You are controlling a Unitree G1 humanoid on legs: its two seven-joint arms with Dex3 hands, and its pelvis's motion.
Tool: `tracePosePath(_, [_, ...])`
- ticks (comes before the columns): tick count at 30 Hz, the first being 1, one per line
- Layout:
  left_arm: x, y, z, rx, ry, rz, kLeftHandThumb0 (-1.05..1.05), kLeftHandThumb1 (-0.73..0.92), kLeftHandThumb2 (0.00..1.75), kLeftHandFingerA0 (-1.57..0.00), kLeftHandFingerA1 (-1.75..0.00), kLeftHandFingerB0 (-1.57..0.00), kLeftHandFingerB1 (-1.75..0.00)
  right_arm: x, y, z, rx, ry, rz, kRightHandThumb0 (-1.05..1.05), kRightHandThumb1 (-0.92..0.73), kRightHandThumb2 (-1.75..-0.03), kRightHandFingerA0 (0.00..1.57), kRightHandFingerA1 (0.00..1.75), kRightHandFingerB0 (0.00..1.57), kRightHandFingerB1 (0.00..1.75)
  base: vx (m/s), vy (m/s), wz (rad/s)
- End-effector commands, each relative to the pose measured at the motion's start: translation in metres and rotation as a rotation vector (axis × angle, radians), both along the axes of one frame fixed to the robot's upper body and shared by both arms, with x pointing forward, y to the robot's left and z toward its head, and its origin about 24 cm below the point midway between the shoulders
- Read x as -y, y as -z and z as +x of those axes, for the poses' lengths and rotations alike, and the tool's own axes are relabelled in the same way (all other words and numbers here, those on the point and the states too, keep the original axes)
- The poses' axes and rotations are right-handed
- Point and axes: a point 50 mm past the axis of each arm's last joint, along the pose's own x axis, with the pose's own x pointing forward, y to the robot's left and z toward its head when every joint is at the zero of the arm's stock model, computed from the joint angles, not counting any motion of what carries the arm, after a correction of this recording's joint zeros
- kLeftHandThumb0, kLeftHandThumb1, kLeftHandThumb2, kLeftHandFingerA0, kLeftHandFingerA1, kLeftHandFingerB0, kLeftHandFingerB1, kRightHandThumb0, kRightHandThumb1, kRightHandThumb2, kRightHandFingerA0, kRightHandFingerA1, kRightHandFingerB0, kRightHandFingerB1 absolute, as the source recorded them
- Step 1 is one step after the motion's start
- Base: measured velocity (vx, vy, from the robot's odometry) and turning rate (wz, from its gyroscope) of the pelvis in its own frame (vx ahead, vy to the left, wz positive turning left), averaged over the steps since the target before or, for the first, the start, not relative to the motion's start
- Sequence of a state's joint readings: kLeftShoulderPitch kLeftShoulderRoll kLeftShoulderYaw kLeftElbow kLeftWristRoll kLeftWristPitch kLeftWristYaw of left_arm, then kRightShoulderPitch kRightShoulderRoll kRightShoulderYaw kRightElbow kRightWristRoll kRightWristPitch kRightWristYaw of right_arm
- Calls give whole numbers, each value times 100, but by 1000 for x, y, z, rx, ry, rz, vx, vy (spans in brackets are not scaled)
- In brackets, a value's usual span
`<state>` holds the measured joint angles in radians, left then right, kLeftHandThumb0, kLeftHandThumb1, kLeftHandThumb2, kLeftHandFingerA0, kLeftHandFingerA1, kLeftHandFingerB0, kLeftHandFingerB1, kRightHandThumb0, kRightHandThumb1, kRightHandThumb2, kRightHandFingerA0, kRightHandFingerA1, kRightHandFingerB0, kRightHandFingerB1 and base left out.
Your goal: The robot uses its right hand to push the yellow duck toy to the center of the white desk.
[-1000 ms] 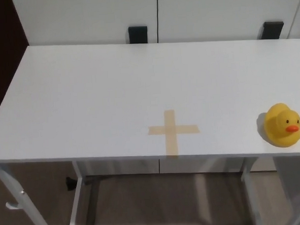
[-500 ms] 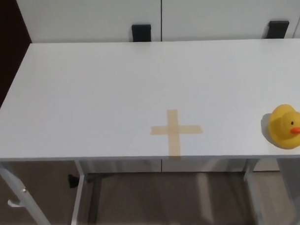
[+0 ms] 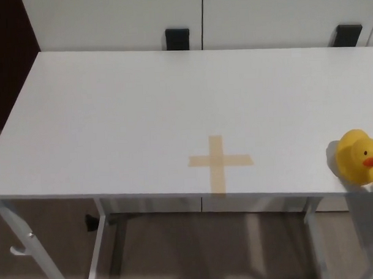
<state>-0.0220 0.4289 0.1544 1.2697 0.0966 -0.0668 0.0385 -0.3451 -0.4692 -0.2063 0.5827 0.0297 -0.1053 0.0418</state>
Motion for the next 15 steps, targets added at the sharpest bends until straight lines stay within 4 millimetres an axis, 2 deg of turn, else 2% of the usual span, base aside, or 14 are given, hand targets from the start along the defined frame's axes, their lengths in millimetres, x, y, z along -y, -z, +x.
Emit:
tracePosePath(1, [-2,-3,2,32,36,14,-10,58,91,-85,-84,-81,-90,-8,5,5,27,7,-14,-68,-92,-73,28,46,25,40,0,0,0])
tracePosePath(7, [0,-2,3,34,33,13,-12,60,87,-84,-86,-82,-92,-18,22,8,-1,21,56,-68,-92,-72,30,45,30,41,0,0,0])
tracePosePath(8, [1,-1,2,27,44,11,-12,61,86,-82,-82,-81,-91,-20,26,8,-2,20,72,-65,-92,-68,35,44,32,41,0,0,0])
tracePosePath(9, [2,-1,1,24,50,7,-11,59,89,-83,-83,-83,-93,-21,27,7,-6,19,73,-65,-76,-113,34,58,19,50,0,0,0])
tracePosePath(14, [2,0,0,22,44,6,-10,58,89,-84,-83,-81,-91,-28,32,9,-37,3,52,-62,-74,-114,37,59,19,49,0,0,0])
tracePosePath(15, [2,0,0,24,38,6,-12,61,86,-86,-84,-82,-91,-30,33,10,-41,-2,54,-68,-92,-71,40,44,33,39,0,0,0])
